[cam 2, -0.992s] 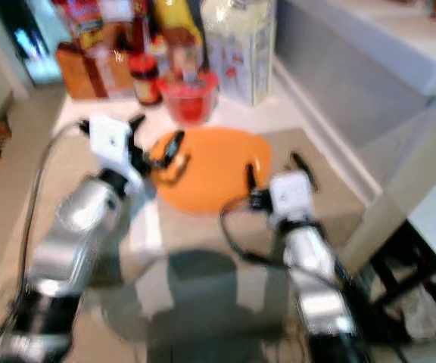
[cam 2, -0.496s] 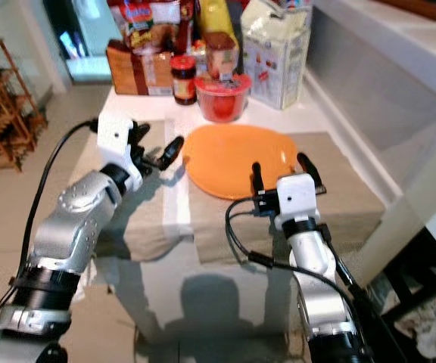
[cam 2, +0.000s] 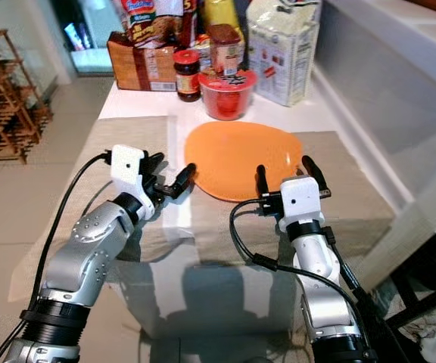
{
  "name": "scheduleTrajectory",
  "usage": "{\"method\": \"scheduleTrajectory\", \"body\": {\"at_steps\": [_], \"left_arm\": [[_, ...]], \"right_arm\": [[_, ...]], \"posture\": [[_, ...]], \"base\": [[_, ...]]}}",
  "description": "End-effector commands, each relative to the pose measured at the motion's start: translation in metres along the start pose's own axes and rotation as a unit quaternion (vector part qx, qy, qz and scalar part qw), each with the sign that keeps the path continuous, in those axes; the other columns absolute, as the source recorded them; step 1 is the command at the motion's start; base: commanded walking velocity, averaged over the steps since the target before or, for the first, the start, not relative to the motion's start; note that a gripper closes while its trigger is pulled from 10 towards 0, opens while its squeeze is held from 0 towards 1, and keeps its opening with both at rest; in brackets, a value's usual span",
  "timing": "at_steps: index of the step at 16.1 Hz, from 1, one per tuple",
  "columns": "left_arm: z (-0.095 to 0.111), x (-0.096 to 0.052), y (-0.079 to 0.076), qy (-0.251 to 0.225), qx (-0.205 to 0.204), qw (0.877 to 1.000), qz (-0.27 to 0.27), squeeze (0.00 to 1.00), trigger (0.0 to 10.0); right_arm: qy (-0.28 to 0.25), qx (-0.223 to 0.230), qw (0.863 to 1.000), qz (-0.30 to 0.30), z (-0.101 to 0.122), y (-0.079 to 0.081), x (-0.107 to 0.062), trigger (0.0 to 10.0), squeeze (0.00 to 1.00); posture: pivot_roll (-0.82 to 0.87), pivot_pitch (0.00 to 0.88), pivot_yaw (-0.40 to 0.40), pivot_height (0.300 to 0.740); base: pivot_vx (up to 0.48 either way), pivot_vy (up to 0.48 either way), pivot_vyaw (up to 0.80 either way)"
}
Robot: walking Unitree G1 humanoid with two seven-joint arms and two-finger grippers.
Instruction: Setting the table
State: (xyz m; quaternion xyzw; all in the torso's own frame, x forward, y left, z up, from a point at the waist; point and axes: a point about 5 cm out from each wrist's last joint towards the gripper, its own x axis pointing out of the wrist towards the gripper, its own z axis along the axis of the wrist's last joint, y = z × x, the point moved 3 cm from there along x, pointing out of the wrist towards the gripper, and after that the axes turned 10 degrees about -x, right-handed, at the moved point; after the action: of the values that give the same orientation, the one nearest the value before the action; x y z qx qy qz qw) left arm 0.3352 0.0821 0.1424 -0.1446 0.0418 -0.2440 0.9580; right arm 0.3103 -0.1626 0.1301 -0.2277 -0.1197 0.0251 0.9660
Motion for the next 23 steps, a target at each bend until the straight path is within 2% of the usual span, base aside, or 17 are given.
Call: {"method": "scheduleTrajectory", "body": {"at_steps": [1,5,14,15,18,19,21,22,23], "left_arm": [[0.009,0.001,-0.004,-0.014,0.011,1.000,-0.007,1.00,10.0],[0.018,0.003,-0.008,-0.023,0.042,0.999,-0.022,1.00,10.0],[0.030,0.006,-0.014,-0.030,0.058,0.997,-0.037,1.00,10.0],[0.033,0.008,-0.013,-0.030,0.061,0.997,-0.039,0.00,10.0],[0.041,0.014,-0.007,-0.026,0.064,0.997,-0.036,0.00,10.0],[0.050,0.022,-0.003,-0.022,0.028,0.999,-0.031,0.00,10.0],[0.058,0.029,-0.001,-0.018,0.001,0.999,-0.033,0.00,10.0],[0.059,0.033,-0.002,-0.009,-0.038,0.998,-0.039,0.00,0.0],[0.059,0.037,-0.005,-0.002,-0.060,0.997,-0.047,0.00,0.0]], "right_arm": [[-0.007,-0.002,1.000,-0.003,0.003,0.000,0.001,10.0,0.00],[-0.006,-0.003,1.000,-0.006,0.002,0.000,0.000,10.0,0.00],[-0.005,-0.007,1.000,-0.006,0.003,-0.001,-0.006,10.0,0.00],[-0.006,-0.008,1.000,-0.007,0.003,-0.001,-0.006,10.0,0.00],[-0.008,-0.010,1.000,-0.009,0.004,-0.003,-0.006,10.0,0.00],[-0.009,-0.010,1.000,-0.008,0.004,-0.003,-0.005,10.0,0.00],[-0.010,-0.009,1.000,-0.009,0.005,-0.004,-0.005,10.0,0.00],[-0.012,-0.009,1.000,-0.011,0.007,-0.005,-0.004,10.0,0.00],[-0.018,-0.008,1.000,-0.014,0.011,-0.007,-0.002,10.0,0.00]], "posture": [[-0.08,0.000,0.058,0.736],[-0.08,0.000,0.058,0.736],[-0.09,0.000,0.066,0.736],[-0.09,0.000,0.066,0.736],[-0.09,0.000,0.067,0.736],[-0.09,0.000,0.066,0.736],[-0.09,0.000,0.067,0.736],[-0.10,0.000,0.067,0.736],[-0.10,0.000,0.070,0.736]], "base": [[0.000,0.000,0.00],[0.000,0.000,0.00],[0.000,0.000,0.00],[0.000,0.000,0.00],[0.000,0.000,0.00],[0.000,0.000,0.00],[0.000,0.000,0.00],[0.000,0.000,0.00],[0.000,0.000,0.00]]}}
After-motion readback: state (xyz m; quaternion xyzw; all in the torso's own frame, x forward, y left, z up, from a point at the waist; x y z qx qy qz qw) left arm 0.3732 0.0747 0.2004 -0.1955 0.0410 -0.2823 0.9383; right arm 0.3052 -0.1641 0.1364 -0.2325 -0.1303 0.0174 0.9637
